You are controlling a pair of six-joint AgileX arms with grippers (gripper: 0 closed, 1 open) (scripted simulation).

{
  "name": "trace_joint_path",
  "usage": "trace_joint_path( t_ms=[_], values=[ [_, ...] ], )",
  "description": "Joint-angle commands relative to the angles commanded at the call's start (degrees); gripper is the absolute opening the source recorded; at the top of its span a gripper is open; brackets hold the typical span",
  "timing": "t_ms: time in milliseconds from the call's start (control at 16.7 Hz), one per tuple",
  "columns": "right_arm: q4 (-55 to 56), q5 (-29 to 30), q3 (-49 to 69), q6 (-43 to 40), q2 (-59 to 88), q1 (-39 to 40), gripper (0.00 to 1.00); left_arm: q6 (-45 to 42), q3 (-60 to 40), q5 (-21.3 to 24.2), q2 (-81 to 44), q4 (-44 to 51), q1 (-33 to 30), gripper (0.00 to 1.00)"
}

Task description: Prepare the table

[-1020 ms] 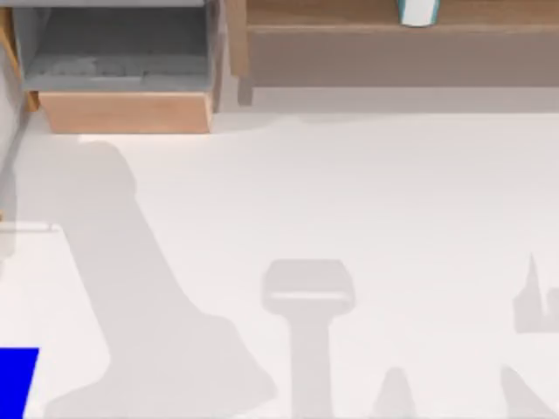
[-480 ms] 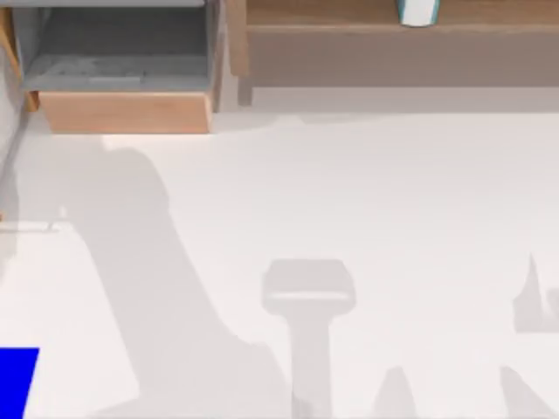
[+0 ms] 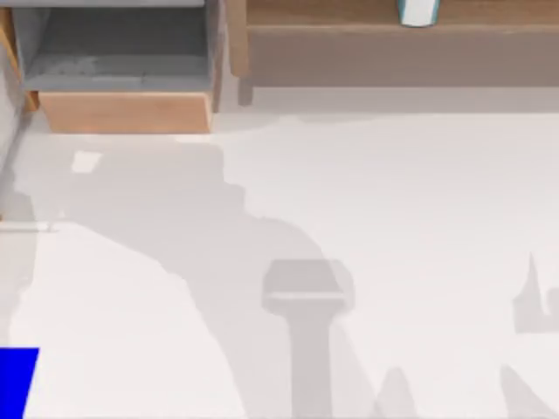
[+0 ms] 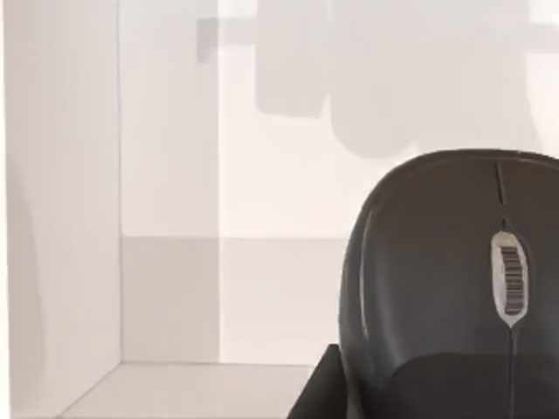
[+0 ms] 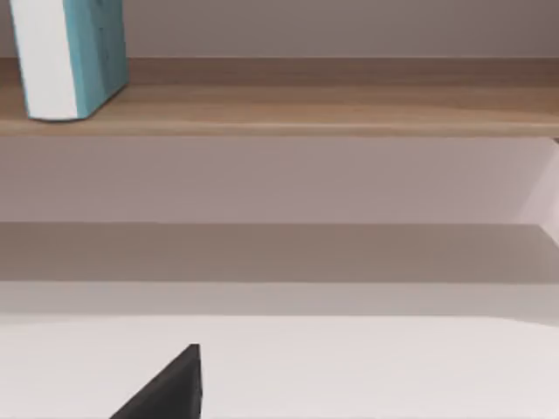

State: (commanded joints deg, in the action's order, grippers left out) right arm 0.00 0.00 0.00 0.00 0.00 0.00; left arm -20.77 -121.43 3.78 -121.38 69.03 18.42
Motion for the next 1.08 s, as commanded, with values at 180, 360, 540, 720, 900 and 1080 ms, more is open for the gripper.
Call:
trace_joint_path(
  t_ms=[180,360,540,720,900,1080],
  values=[
    [0.00,0.00,0.00,0.00,0.00,0.00,1.00,-1.80,9.15,0.48,10.01,-2.25,-0.89,0.00],
    [0.00,0.00,0.00,0.00,0.00,0.00,1.00,-2.77,19.86,0.69,19.72,-4.93,-1.80,0.00],
    [0.00,0.00,0.00,0.00,0.00,0.00,1.00,-2.62,31.93,0.62,28.44,-7.78,-2.66,0.00],
    [0.00,0.00,0.00,0.00,0.00,0.00,1.00,-1.45,44.59,0.30,35.68,-10.58,-3.47,0.00],
    [0.00,0.00,0.00,0.00,0.00,0.00,1.00,0.46,56.98,-0.24,41.52,-13.38,-4.21,0.00],
    [0.00,0.00,0.00,0.00,0.00,0.00,1.00,2.71,68.23,-0.91,46.06,-16.11,-4.84,0.00]
  ],
)
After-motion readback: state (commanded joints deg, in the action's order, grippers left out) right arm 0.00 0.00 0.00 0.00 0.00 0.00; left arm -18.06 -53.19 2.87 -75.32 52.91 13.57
